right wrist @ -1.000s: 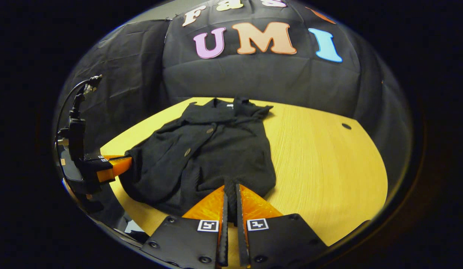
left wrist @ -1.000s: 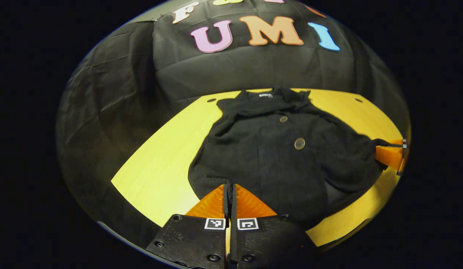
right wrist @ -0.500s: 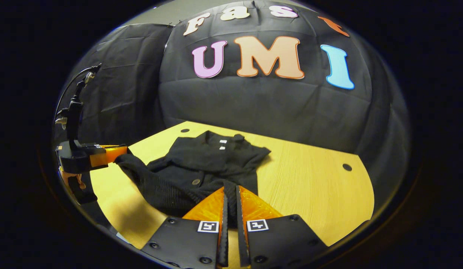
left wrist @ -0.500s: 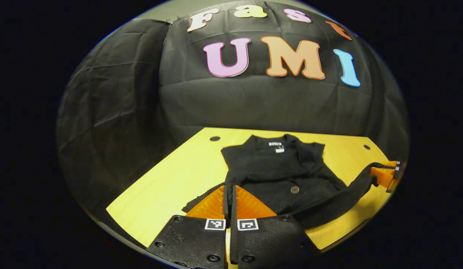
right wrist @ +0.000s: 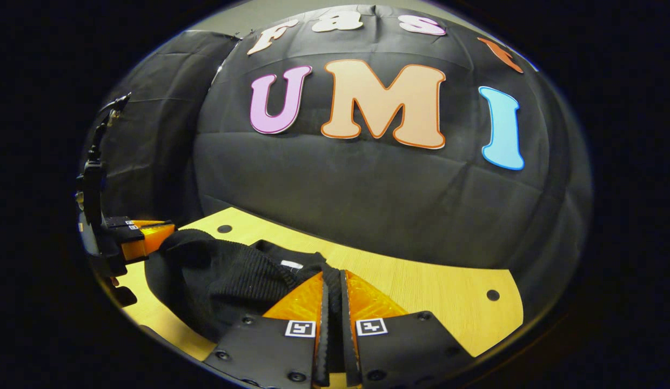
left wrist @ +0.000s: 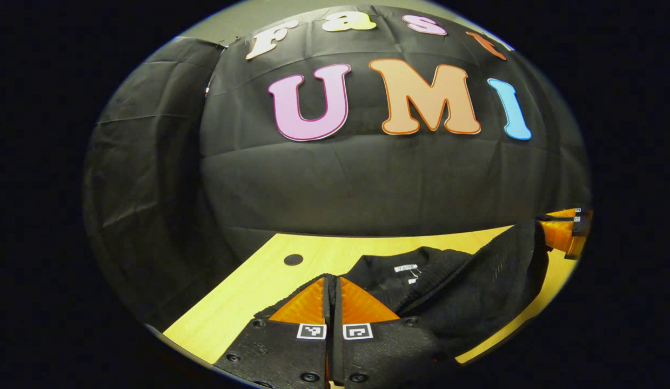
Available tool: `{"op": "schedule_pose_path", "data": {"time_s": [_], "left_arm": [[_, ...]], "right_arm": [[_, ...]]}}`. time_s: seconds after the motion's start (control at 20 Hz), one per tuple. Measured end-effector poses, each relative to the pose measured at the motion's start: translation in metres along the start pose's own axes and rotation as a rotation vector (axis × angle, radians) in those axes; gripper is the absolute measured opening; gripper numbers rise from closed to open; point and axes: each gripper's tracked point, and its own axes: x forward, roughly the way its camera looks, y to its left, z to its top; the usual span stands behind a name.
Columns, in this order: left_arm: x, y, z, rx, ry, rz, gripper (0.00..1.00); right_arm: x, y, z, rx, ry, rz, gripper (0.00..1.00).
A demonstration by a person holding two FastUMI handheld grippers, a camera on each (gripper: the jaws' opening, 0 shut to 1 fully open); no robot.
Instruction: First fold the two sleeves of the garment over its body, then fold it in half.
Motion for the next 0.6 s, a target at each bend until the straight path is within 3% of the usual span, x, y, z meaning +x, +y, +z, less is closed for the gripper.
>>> {"op": "schedule_pose_path", "data": {"time_s": [0.2,0.45,0.5,0.55,0.6], "left_arm": [[0.067,0.003,-0.006,-0.091,0.051,0.008,0.00],[0.110,0.009,-0.027,-0.085,0.098,-0.019,0.00],[0.108,0.007,-0.025,-0.076,0.092,-0.033,0.00],[0.112,0.007,-0.023,-0.065,0.086,-0.031,0.12],[0.116,0.009,-0.020,-0.054,0.069,-0.019,0.56]], "right_arm": [[0.058,-0.010,0.012,0.036,0.019,-0.070,0.13],[0.090,-0.017,0.008,0.123,0.047,-0.135,0.14],[0.093,-0.021,0.009,0.141,0.049,-0.154,0.35],[0.090,-0.024,0.010,0.163,0.047,-0.164,0.57],[0.083,-0.030,0.013,0.183,0.042,-0.174,0.78]]}}
